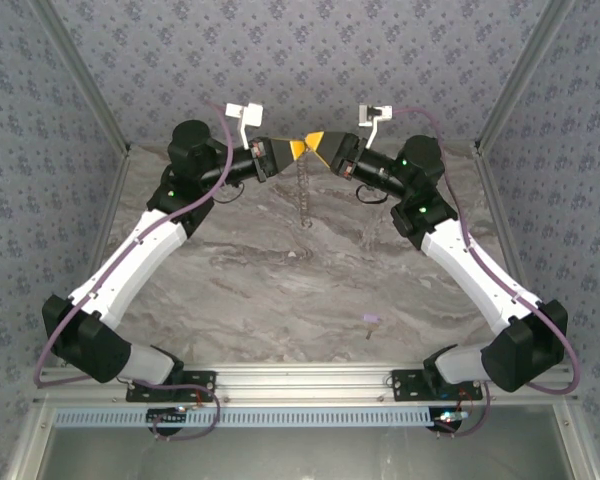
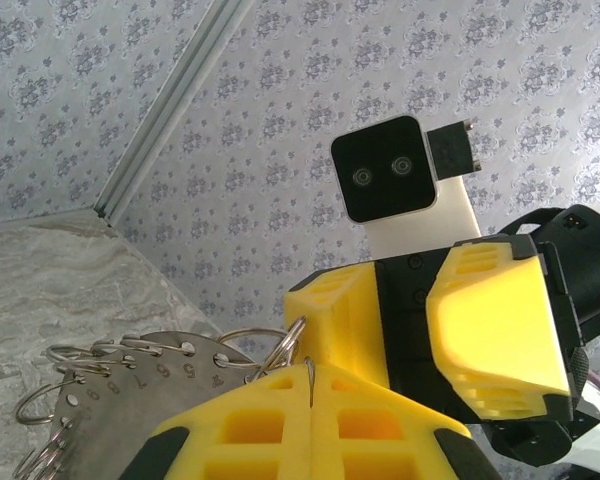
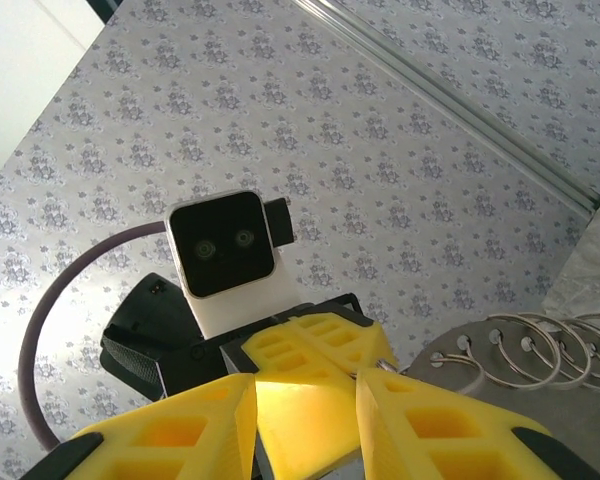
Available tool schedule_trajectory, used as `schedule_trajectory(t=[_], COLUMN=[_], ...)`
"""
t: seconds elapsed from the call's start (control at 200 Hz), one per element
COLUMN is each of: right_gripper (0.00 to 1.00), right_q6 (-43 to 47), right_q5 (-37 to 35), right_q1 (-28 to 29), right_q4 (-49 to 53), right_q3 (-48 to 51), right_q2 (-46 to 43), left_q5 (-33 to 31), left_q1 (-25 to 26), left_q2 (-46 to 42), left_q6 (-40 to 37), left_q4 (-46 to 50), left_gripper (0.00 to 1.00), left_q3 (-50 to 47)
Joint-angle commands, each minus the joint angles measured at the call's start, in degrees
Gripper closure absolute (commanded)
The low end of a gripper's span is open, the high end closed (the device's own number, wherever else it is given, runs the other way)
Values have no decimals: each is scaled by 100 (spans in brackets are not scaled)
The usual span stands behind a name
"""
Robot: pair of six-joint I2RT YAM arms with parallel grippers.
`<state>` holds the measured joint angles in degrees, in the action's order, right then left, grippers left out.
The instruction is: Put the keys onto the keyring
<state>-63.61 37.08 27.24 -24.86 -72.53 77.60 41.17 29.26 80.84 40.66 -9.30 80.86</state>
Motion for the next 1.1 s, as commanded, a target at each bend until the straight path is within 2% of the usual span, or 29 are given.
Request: schedule_trajectory(t=[0.0, 0.21, 0.605, 0.874, 1.094], right_gripper=[66, 66, 66, 64, 64], right_q6=[24, -5, 24, 135, 248], right_q5=[110, 98, 202, 133, 80], right_q1=[-63, -131, -55, -250, -97], right_q4=[-124, -133, -206, 237, 314], right_q3=[96, 257, -16, 221, 22], right_q2=[-37, -105, 61, -457, -428], left_q5=[141, 173, 234, 255, 300], left_q1=[-41, -54, -72, -153, -172], left_q2=[-14, 26, 99, 98, 133], left_q6=[99, 169, 167, 168, 189], left_q4=[-439, -507, -491, -370, -361], left_gripper=[100, 100, 100, 100, 100], left_q3=[269, 299, 347, 417, 455])
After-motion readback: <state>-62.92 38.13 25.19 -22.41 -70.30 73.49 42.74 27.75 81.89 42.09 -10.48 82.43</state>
